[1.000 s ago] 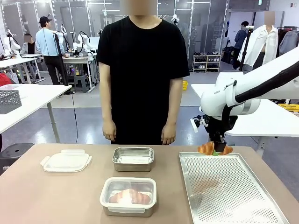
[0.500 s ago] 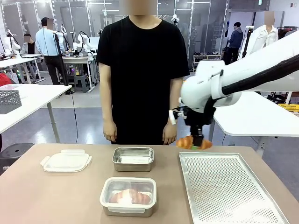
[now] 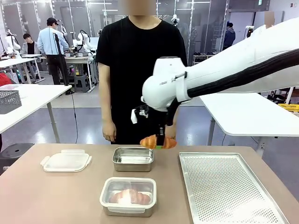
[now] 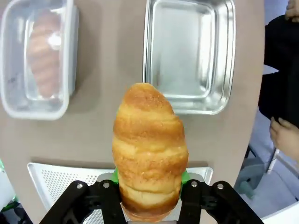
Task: Place the bread into the airtight container.
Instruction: Pick up a Butter Roll and place it into an empty Airtight Container.
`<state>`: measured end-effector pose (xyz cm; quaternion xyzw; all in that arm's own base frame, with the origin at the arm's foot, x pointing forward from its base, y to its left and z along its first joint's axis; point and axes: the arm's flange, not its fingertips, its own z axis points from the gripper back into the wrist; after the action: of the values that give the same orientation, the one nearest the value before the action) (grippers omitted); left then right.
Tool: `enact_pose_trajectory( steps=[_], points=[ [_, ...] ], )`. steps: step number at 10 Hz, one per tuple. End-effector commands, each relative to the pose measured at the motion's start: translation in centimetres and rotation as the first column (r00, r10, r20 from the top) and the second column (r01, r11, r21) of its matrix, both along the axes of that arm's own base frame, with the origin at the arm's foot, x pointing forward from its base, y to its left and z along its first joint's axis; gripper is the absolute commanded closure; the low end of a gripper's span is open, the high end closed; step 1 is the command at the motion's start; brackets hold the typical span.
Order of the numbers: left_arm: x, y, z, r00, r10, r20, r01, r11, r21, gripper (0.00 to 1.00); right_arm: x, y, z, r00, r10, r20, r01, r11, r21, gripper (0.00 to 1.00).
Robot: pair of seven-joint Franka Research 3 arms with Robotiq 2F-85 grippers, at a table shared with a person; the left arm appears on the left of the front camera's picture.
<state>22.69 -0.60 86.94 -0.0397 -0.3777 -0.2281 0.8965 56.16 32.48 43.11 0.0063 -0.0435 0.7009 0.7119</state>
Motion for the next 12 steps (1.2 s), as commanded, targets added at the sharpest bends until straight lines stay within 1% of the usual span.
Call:
enact_pose_trajectory(
  steps=[1, 4, 6, 9, 10, 11, 12],
  points=[
    [-0.1, 0.1, 0.1, 1.000, 0.000, 0.001, 0.000, 1.000, -0.001, 0.00, 1.9, 3.5, -0.5, 1.000, -0.001, -0.030, 0.000, 0.998, -0.055, 0.56],
    [-0.1, 0.1, 0.1, 1.000, 0.000, 0.001, 0.000, 1.000, -0.001, 0.00, 3.7, 8.4, -2.2, 0.997, 0.034, -0.066, -0.038, 0.998, -0.056, 0.56],
    [-0.1, 0.1, 0.1, 1.000, 0.000, 0.001, 0.000, 1.000, -0.001, 0.00, 4.9, 10.4, -3.2, 0.996, 0.024, -0.083, -0.028, 0.999, -0.042, 0.56],
    [-0.1, 0.1, 0.1, 1.000, 0.000, 0.001, 0.000, 1.000, -0.001, 0.00, 6.8, 11.3, -5.6, 0.992, 0.008, -0.123, -0.013, 0.999, -0.038, 0.56],
    [-0.1, 0.1, 0.1, 1.000, 0.000, 0.001, 0.000, 1.000, -0.001, 0.00, 7.4, 11.2, -6.4, 0.992, 0.000, -0.126, -0.005, 0.999, -0.037, 0.56],
    [-0.1, 0.1, 0.1, 1.000, 0.000, 0.001, 0.000, 1.000, -0.001, 0.00, 7.9, 11.1, -6.7, 0.988, 0.005, -0.153, -0.007, 1.000, -0.014, 0.56],
    [-0.1, 0.1, 0.1, 1.000, 0.000, 0.001, 0.000, 1.000, -0.001, 0.00, 8.2, 11.1, -7.2, 0.991, -0.001, -0.135, -0.002, 1.000, -0.021, 0.56]
  ],
)
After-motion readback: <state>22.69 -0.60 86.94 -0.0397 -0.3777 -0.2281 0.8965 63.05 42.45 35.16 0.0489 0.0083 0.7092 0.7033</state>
